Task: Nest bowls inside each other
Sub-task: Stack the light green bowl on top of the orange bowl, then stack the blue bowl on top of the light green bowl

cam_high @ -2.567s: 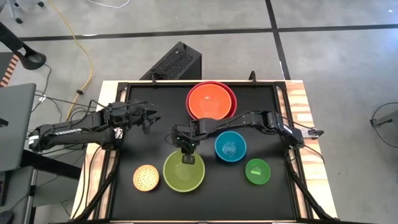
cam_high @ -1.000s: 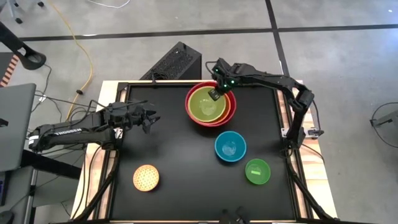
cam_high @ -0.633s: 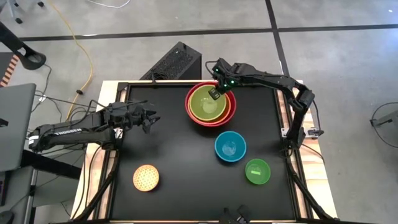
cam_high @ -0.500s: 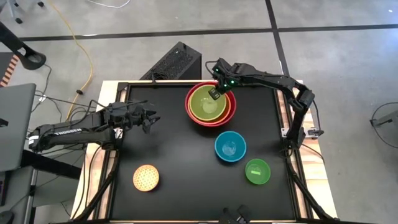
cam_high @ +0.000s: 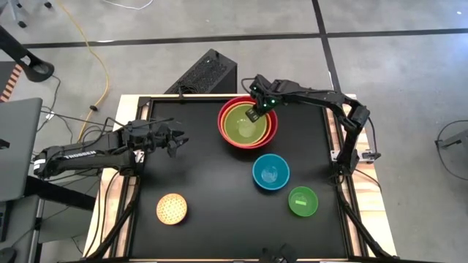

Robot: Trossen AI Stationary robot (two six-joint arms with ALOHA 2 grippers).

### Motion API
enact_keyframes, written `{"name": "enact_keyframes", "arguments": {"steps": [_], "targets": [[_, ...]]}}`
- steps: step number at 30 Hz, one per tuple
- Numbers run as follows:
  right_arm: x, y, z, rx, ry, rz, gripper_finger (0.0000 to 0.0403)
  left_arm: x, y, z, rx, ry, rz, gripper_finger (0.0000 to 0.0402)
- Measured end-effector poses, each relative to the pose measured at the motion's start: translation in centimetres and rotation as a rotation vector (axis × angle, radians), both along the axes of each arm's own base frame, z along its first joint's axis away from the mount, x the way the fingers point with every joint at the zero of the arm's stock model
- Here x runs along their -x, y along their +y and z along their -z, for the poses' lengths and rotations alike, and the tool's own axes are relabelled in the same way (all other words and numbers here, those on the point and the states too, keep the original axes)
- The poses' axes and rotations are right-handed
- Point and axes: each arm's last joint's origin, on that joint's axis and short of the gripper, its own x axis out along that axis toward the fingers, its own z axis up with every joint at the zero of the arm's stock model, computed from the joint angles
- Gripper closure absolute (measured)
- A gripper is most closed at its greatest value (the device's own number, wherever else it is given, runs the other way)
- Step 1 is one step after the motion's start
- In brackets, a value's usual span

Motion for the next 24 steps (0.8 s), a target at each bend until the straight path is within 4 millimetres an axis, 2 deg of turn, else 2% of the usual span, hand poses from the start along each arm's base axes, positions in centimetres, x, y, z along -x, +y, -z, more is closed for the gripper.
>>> {"name": "enact_keyframes", "arguments": {"steps": [8,13,19,24], "targets": [[0.3,0.2,-1.3,-0.009,0.04,-0.031,0.022,0.0,0.0,0.0,0.004,-0.002,0.0,0.0191],[0.4,0.1,-2.7,-0.013,0.056,-0.029,0.0178,0.0,-0.1,0.0,0.008,-0.002,0.018,0.0191],[0.6,0.6,-5.4,-0.024,0.088,-0.032,0.017,0.0,-0.1,0.0,0.002,0.0,0.021,0.0191],[0.7,3.5,-7.2,-0.126,0.183,-0.074,0.0176,0.0,-0.1,0.0,-0.006,0.004,0.039,0.0191]]}}
